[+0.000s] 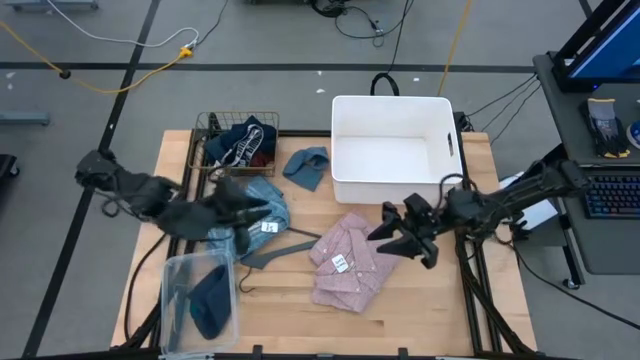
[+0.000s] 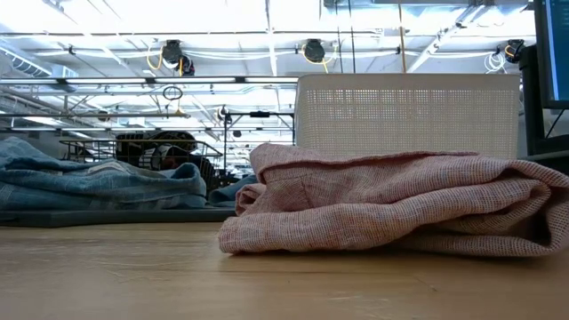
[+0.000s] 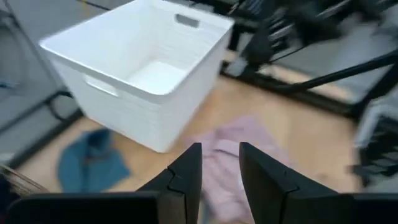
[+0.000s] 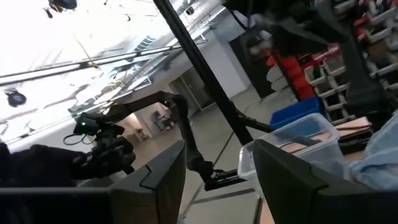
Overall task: Pick & Place Cloths
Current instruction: Put the light blue sock into the transparent bin
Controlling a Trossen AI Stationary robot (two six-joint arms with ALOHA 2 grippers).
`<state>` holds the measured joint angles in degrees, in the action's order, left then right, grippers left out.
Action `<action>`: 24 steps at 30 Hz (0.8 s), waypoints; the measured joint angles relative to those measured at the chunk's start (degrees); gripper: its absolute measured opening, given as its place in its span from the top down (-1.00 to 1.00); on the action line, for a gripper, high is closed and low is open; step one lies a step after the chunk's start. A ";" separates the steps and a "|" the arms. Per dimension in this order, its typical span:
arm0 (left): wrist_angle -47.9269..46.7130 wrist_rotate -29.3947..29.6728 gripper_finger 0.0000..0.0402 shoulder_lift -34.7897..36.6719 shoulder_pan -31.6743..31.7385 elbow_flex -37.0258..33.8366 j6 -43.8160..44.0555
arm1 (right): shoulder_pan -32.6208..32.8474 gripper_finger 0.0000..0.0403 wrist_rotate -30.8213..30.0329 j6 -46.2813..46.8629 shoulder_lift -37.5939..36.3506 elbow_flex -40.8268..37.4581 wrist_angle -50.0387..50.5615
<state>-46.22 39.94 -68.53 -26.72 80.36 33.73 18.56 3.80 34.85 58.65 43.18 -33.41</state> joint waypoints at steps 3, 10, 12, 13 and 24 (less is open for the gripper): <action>0.57 -4.06 0.46 -2.88 6.33 0.00 -7.07 | 2.54 0.09 -3.69 -1.90 -2.98 0.00 3.92; 4.90 -13.15 0.45 -9.23 20.08 0.00 -24.80 | 7.07 0.09 -8.89 -2.58 -5.93 0.00 10.14; 5.17 -15.19 0.42 -10.96 23.77 -0.01 -28.28 | 8.12 0.09 -9.89 -2.64 -6.05 0.00 10.40; 5.16 -16.28 0.39 -11.76 25.55 0.00 -29.71 | 8.52 0.09 -9.93 -2.73 -6.07 0.00 10.39; 6.10 -19.74 -0.24 -21.86 40.82 -0.01 -40.91 | 10.62 0.09 -9.80 -3.34 -7.91 0.00 10.59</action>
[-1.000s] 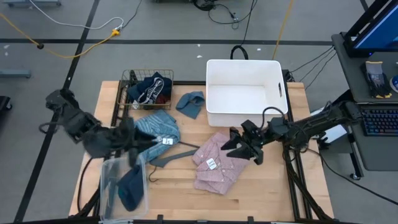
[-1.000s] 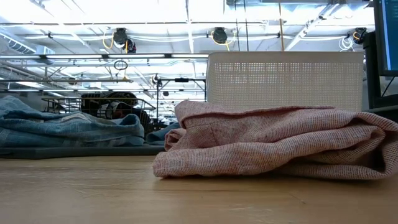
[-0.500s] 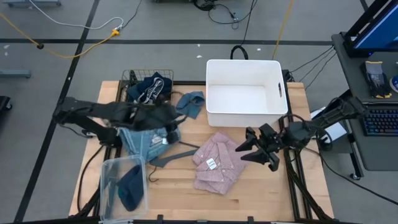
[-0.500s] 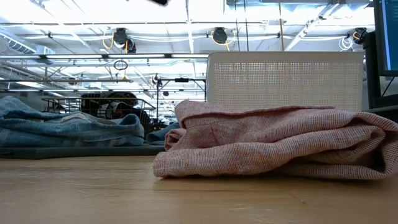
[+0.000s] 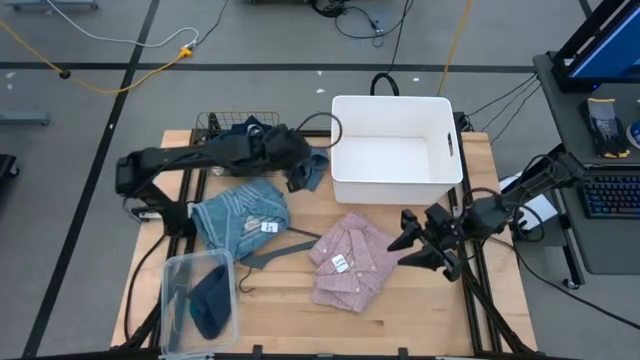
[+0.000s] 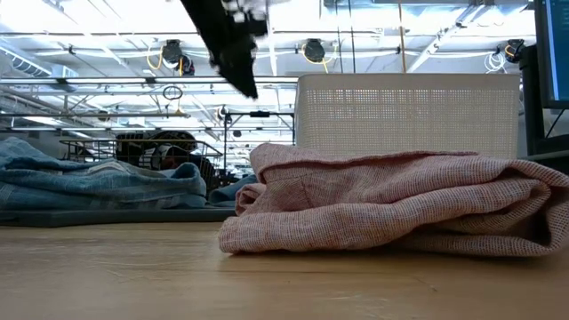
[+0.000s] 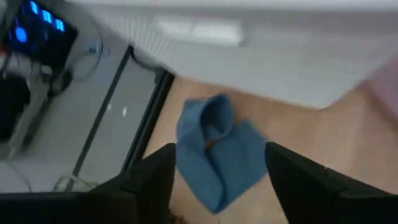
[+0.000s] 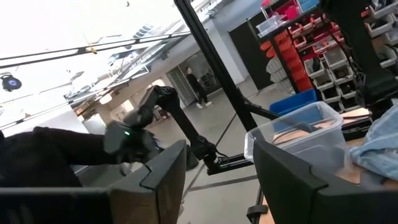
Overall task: Pick & Place Cloths
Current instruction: Put the light blue sock into the transparent bin
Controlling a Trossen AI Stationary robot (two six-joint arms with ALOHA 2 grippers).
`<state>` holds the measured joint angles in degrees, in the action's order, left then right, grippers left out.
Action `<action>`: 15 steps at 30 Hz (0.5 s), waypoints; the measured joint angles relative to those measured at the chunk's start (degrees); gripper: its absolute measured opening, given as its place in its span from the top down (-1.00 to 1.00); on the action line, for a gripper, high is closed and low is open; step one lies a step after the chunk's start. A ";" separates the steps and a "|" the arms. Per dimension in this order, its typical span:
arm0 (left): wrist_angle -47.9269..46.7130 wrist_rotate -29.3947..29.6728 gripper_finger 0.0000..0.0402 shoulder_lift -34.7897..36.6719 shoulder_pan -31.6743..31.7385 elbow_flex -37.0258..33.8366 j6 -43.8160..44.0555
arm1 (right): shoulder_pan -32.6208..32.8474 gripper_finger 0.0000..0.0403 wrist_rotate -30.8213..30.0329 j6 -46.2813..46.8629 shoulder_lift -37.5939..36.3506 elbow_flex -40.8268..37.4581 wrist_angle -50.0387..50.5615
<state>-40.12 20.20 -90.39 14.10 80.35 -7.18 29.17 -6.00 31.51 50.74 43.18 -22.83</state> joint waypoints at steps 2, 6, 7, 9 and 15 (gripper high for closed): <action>-0.04 -0.98 -0.34 -1.97 2.50 -0.01 0.14 | 0.00 0.09 -0.02 -0.70 -0.55 0.00 0.06; 0.78 -3.19 -0.47 -5.51 6.66 -0.01 -1.84 | 0.00 0.09 -0.03 -2.09 -1.87 0.00 0.06; 1.18 -4.10 -0.49 -6.46 7.58 -0.01 -2.16 | 0.00 0.09 -0.16 -2.61 -2.14 0.00 0.09; 1.55 -6.72 -0.51 -8.00 9.32 -0.01 -1.87 | 0.00 0.09 -1.44 -3.59 -2.68 0.00 0.36; 3.54 -14.97 -0.51 -11.29 12.44 -0.01 1.74 | -0.21 0.09 -4.72 -3.78 -3.75 0.00 2.18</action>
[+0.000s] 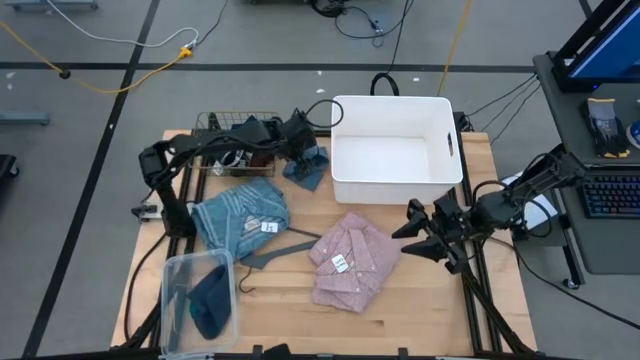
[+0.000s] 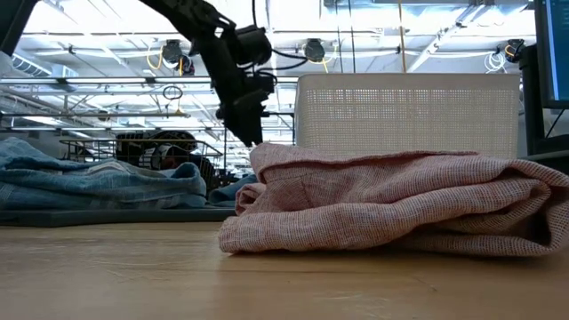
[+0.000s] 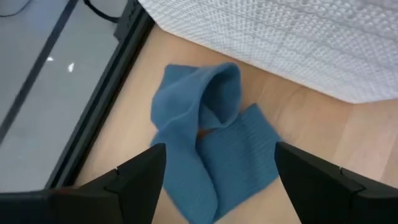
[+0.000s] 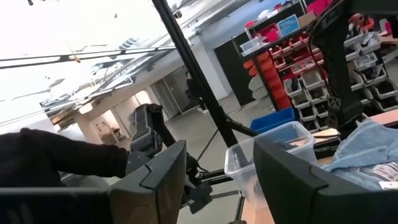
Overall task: Pick & Place Cloths
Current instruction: Put the light blue sock into the transparent bin
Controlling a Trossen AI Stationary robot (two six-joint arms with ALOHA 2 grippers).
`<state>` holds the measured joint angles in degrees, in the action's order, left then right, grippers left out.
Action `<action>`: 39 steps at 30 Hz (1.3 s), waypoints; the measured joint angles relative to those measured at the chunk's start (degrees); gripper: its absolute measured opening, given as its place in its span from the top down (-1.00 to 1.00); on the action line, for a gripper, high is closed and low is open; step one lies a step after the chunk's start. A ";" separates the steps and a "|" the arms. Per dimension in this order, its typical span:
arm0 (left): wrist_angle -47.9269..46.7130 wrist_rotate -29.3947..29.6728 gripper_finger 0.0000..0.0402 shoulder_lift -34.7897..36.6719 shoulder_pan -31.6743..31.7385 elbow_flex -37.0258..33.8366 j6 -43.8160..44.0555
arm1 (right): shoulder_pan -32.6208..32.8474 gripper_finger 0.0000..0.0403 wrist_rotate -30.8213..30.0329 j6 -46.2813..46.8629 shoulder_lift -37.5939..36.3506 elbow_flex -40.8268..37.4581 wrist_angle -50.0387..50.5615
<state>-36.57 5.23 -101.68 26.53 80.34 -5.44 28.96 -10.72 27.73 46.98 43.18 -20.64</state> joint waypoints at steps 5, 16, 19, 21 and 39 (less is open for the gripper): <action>2.34 -3.02 -0.46 -1.77 0.89 0.00 -0.62 | -0.01 0.09 -1.77 0.02 -0.02 0.00 -0.04; 2.20 0.40 -0.37 -5.32 0.73 0.00 -7.78 | -0.01 0.09 -2.95 0.32 0.00 0.00 -0.04; 2.47 2.39 -0.36 -6.08 0.73 -0.01 -8.22 | -0.03 0.09 -2.95 0.81 0.00 0.00 -0.06; 1.57 2.52 -0.36 -6.36 0.84 -0.02 -8.37 | -0.01 0.09 -2.95 1.34 0.00 0.00 0.02; 0.28 4.85 -0.36 -12.14 1.02 -0.02 -3.88 | 0.01 0.09 -2.95 3.06 0.00 0.00 -0.04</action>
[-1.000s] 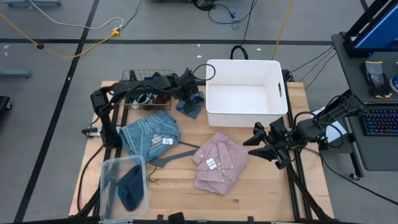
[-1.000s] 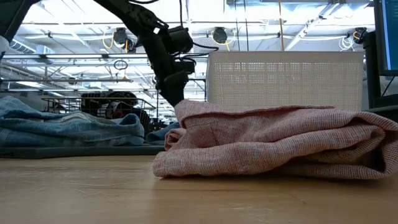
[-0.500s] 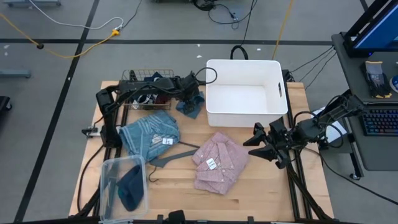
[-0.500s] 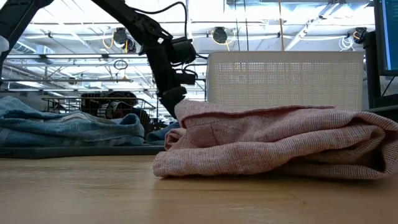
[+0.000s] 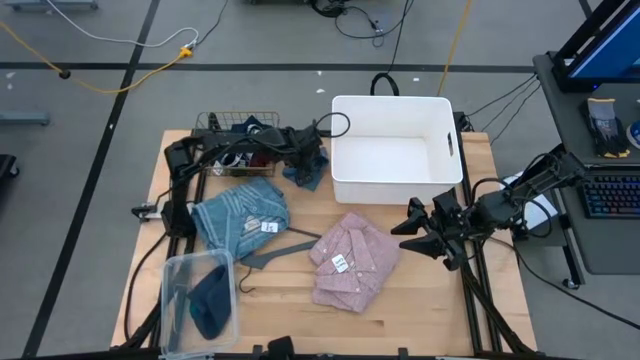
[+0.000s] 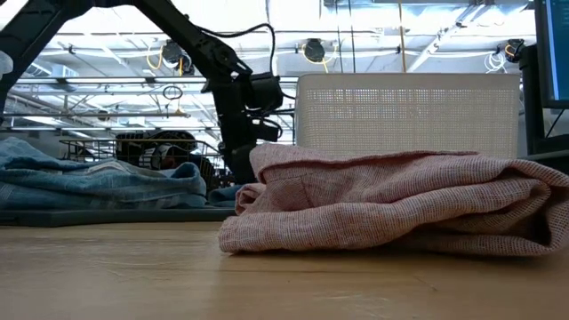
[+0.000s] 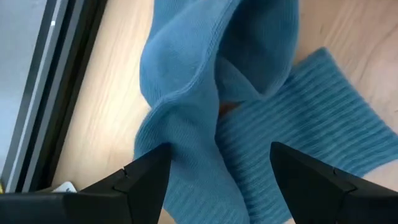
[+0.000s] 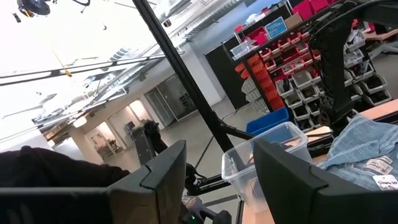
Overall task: Pick & Place Cloths
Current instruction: Put the light blue sock into the transparent bin
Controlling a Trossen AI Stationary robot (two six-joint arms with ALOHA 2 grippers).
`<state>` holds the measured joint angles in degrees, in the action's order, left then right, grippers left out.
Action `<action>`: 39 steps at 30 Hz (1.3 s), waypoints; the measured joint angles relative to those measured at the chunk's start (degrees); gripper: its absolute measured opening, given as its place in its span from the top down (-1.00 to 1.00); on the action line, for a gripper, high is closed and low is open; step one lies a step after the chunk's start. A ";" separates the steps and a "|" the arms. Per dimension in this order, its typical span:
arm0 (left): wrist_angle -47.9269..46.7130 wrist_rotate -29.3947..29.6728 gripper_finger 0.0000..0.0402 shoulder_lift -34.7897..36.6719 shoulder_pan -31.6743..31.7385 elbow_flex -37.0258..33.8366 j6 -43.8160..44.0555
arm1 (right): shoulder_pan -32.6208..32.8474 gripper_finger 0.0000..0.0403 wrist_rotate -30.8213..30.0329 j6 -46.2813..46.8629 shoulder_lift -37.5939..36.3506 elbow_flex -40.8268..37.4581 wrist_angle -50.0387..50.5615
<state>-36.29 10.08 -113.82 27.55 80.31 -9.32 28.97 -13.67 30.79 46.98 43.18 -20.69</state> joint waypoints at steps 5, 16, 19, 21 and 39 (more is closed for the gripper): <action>-0.18 0.51 -0.30 -0.09 -0.05 0.00 0.42 | 0.00 0.09 0.00 0.02 0.00 0.00 0.00; -0.20 0.37 0.72 -0.09 -0.05 0.00 5.14 | 0.00 0.09 0.00 0.04 0.00 0.00 0.00; -0.22 -0.98 0.95 -0.11 -0.05 0.00 7.39 | 0.00 0.09 0.00 0.32 0.00 0.00 0.00; -0.37 -1.28 0.94 0.02 -0.09 0.00 8.93 | 0.00 0.09 0.00 0.91 0.00 0.00 0.00; -1.11 8.14 0.99 25.53 -4.42 -0.02 16.38 | 0.02 0.09 0.17 1.50 0.02 0.00 0.02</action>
<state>-37.40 18.22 -88.29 23.13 80.29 7.07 28.99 -13.50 32.29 47.00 43.18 -20.67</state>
